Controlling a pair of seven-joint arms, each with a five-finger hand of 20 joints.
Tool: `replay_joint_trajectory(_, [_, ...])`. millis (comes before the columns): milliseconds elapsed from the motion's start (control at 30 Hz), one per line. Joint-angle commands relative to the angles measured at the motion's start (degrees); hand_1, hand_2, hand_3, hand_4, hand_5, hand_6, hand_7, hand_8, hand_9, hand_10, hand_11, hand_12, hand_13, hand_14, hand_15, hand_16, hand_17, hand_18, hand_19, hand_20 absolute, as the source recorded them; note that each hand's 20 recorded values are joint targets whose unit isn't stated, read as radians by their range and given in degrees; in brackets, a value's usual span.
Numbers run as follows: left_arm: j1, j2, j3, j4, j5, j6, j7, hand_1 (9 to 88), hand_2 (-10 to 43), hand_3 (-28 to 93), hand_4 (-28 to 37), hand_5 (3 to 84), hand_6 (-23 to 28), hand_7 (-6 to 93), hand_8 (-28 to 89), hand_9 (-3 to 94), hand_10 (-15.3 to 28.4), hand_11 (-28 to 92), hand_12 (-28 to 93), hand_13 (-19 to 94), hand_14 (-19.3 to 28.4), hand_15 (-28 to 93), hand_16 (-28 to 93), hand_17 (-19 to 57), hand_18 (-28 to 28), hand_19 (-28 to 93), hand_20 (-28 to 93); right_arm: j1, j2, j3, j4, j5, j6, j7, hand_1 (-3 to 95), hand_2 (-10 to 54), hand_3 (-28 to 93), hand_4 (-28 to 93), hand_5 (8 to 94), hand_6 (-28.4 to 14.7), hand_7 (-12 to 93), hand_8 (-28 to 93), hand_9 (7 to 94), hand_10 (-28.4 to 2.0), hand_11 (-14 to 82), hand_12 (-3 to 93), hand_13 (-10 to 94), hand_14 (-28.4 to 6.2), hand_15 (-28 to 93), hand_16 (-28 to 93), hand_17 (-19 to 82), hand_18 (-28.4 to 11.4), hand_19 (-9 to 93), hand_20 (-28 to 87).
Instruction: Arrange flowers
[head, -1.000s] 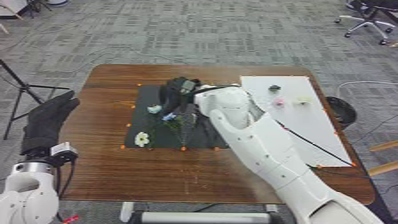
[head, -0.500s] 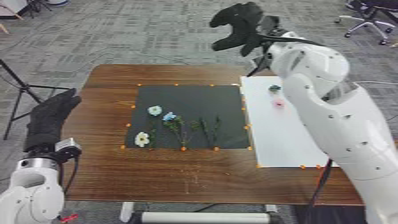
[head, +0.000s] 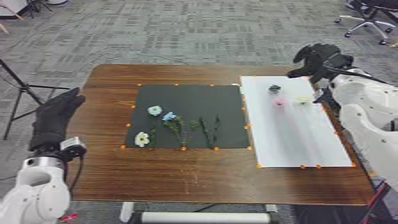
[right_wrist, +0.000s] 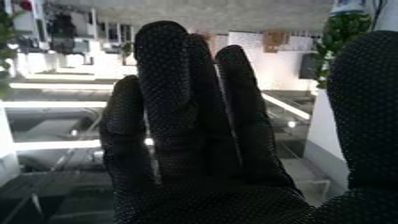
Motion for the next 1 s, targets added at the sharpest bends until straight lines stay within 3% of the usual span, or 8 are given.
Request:
replay_joint_trajectory(33, [-0.01, -0.50, 0.34, -0.31, -0.34, 1.28, 0.09, 24.8, 1.3, 70, -24.5, 48.5, 3.7, 14.4, -8, 49.4, 13.6, 19, 12, 36, 15.0, 10, 1, 5.1, 10.6, 5, 15, -2.48, -3.02, -0.59, 0.53, -0.93, 0.33, -0.23, 30.7, -9.5, 65, -20, 56.6, 0.2, 18, -8, 66.9, -13.1, 15.6, 20.5, 70, -10.3, 47, 36, 28, -23.3, 65, 60])
replay_joint_trajectory(500, [0.87, -1.54, 0.43, -0.40, -0.63, 1.46, 0.67, 24.9, 1.3, 70, -24.5, 48.6, 3.7, 14.4, -8, 49.3, 13.6, 19, 12, 36, 15.1, 10, 1, 5.1, 10.6, 5, 15, -4.89, -6.70, 0.14, 6.01, -5.38, -1.06, -2.32, 31.9, -9.5, 65, -21, 59.2, 0.7, 20, -9, 69.3, -13.0, 16.5, 20.4, 70, -10.4, 51, 35, 28, -23.4, 67, 61])
replay_joint_trajectory(533, [0.50, -1.54, 0.75, -0.03, -0.38, 1.23, 0.74, 24.9, 1.3, 70, -24.5, 48.6, 3.7, 14.4, -8, 49.3, 13.6, 19, 12, 36, 15.1, 10, 1, 5.1, 10.6, 5, 15, -5.28, -6.70, 0.58, 6.22, -5.65, -1.10, -2.42, 32.2, -9.5, 65, -21, 59.2, 0.6, 20, -9, 69.3, -13.0, 16.5, 20.4, 70, -10.4, 51, 35, 28, -23.3, 67, 61])
replay_joint_trajectory(733, [0.71, -1.90, 0.54, -0.21, -0.38, 0.36, -0.48, 24.8, 1.3, 70, -24.6, 48.6, 3.7, 14.4, -8, 49.4, 13.5, 19, 12, 36, 15.0, 10, 1, 5.1, 10.6, 5, 15, -6.78, -7.43, 1.12, 8.28, -6.67, 0.23, -1.72, 33.1, -9.5, 66, -21, 59.3, 0.7, 20, -9, 69.4, -12.9, 16.7, 20.4, 70, -10.4, 53, 35, 28, -23.3, 67, 62])
replay_joint_trajectory(833, [1.77, -2.38, -0.61, -0.32, -0.34, -0.85, 0.09, 24.9, 1.3, 70, -24.6, 48.5, 3.7, 14.4, -8, 49.3, 13.6, 19, 12, 36, 15.0, 10, 1, 5.1, 10.6, 5, 15, -7.51, -7.43, 0.49, 8.99, -7.01, 1.92, -0.82, 34.8, -9.5, 66, -21, 59.6, 1.0, 21, -9, 70.0, -12.7, 17.2, 20.4, 70, -10.3, 55, 35, 29, -23.4, 68, 62])
replay_joint_trajectory(1000, [2.06, -2.52, -1.22, -0.26, -0.36, -1.41, 0.36, 24.9, 1.3, 70, -24.6, 48.6, 3.8, 14.3, -8, 49.3, 13.6, 19, 12, 36, 15.1, 10, 1, 5.1, 10.7, 5, 15, -7.55, -7.21, -1.55, 10.58, -6.94, 7.56, 0.07, 42.0, -9.5, 66, -22, 62.6, 2.7, 24, -7, 73.4, -11.3, 19.1, 20.3, 72, -9.0, 57, 35, 31, -23.0, 71, 63])
